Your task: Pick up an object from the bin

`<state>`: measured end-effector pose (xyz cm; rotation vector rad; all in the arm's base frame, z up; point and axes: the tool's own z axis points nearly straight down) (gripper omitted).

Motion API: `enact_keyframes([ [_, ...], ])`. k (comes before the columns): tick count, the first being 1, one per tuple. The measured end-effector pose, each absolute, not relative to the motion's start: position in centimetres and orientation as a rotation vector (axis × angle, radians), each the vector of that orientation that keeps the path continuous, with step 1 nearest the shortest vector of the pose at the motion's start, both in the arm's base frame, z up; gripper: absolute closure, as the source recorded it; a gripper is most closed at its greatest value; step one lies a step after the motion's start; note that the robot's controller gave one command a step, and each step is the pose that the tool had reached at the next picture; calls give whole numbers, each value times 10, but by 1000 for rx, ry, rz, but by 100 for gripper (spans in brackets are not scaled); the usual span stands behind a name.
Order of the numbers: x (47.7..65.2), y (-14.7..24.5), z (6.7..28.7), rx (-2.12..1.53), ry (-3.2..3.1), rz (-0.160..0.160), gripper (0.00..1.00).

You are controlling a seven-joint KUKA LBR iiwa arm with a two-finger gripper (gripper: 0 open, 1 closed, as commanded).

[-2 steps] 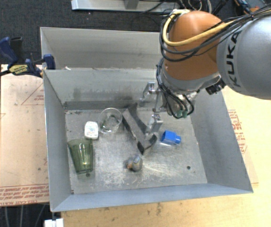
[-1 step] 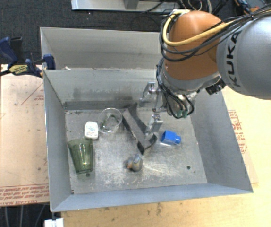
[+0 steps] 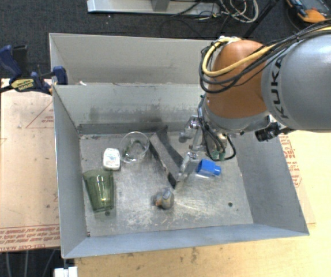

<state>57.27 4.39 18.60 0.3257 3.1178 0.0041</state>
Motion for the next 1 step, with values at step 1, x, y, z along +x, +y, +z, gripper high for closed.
enact_keyframes([
  [1,571,35,158,443,3112,0,0],
])
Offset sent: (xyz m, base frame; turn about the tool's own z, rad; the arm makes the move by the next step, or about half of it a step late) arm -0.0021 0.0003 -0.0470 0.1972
